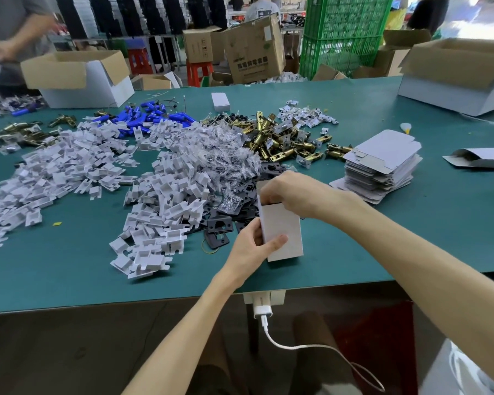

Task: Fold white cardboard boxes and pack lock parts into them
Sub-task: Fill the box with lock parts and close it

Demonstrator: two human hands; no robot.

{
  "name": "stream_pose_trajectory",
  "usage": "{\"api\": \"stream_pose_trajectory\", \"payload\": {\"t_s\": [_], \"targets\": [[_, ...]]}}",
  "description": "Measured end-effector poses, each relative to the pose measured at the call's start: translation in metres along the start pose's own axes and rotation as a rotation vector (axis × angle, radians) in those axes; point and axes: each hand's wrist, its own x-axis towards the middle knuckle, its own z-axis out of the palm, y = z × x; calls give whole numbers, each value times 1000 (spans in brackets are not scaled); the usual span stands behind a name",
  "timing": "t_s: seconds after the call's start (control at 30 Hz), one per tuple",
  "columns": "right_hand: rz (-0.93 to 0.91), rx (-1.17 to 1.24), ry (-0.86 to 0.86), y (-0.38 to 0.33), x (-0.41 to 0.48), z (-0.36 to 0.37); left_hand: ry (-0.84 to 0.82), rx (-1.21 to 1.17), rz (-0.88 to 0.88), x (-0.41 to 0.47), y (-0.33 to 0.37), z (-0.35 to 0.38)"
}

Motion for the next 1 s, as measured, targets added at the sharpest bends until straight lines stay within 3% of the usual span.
{"api": "stream_pose_trajectory", "payload": {"t_s": [0.63,0.83,1.0], "targets": [[87,6,-32,-12,-13,3,-8,-18,12,-2,2,1],[-23,269,125,-19,-32,-5,4,-15,46,-2,3,1],[45,61,21,-20,-37,-5,-12,19,55,2,8,-2]]}}
